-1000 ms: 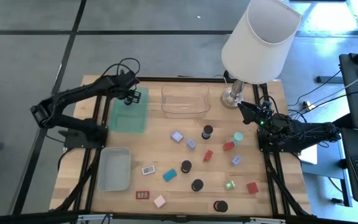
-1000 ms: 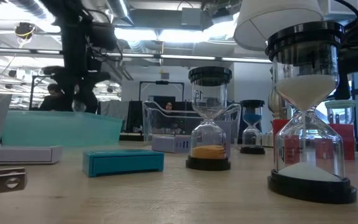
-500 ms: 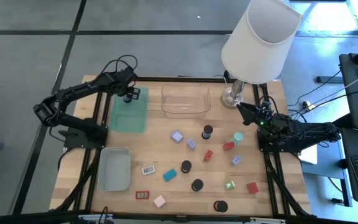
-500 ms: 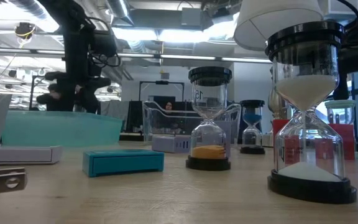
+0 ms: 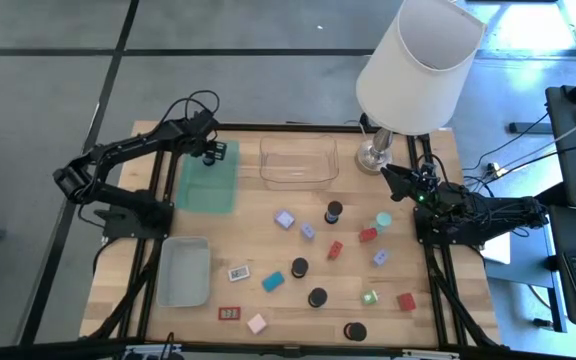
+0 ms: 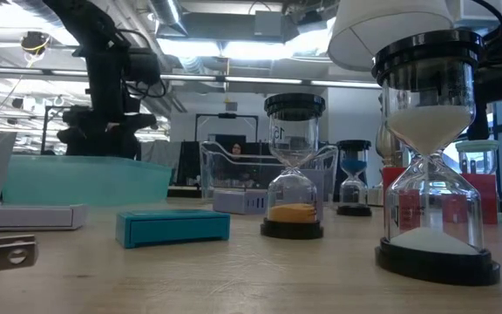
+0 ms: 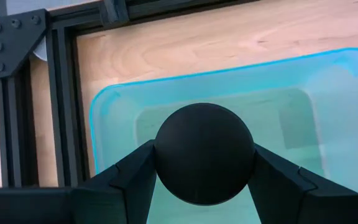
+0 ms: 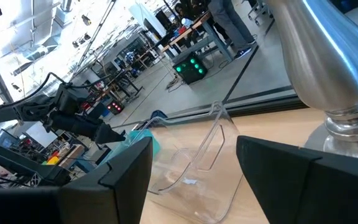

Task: Pick & Place Office items
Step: Put the left blue hourglass into the green bin, then put the blue hourglass into the green bin

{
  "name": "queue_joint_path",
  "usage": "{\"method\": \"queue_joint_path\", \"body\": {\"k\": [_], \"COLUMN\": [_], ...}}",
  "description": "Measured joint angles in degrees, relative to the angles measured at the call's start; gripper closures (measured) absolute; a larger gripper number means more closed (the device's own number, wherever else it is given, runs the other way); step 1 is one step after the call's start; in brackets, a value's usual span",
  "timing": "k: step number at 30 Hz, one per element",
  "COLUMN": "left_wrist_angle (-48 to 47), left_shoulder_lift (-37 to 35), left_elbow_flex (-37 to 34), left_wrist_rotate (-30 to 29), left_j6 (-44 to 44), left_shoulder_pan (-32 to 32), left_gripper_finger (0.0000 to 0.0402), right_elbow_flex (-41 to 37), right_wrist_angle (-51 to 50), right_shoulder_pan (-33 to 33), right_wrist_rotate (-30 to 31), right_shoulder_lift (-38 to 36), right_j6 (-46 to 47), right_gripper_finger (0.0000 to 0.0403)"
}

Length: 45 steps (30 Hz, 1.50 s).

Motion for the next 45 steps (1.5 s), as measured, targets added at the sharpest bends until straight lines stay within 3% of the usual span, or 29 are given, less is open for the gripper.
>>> {"method": "queue_joint_path", "body": {"k": [10,19,25,29,36,45], "left_wrist_angle": [0.2,-8.1,-10.2,-6.6,1.0,6.9], "left_shoulder_lift": [-0.6,-3.3,-5.9,-7.8,-9.6,-9.6], "left_elbow_flex": [0.0,8.4,14.7,16.0,16.0,16.0], "left_wrist_rotate": [2.6,0.7,6.7,9.6,9.7,9.6], "left_j6": [3.9,16.0,18.2,18.3,18.3,18.3], "left_shoulder_pan": [0.0,0.0,-0.1,-1.1,-3.6,-3.9], "left_gripper_finger": [0.0157,0.0138,0.0138,0.0137,0.0137,0.0137], "right_elbow_flex": [0.0,0.0,0.0,0.0,3.8,17.8], "right_wrist_angle": [0.0,0.0,4.2,9.0,10.0,7.1], "right_shoulder_pan": [0.0,0.0,0.0,0.0,0.0,0.0], "right_wrist_rotate": [0.0,0.0,-3.0,-7.3,-8.1,-13.1], "right_shoulder_lift": [0.0,0.0,0.0,0.9,9.0,28.4], "right_j6": [0.0,0.1,-0.4,-1.9,-3.5,-17.5], "right_gripper_finger": [0.0165,0.0165,0.0165,0.0165,0.0165,0.0165]}}
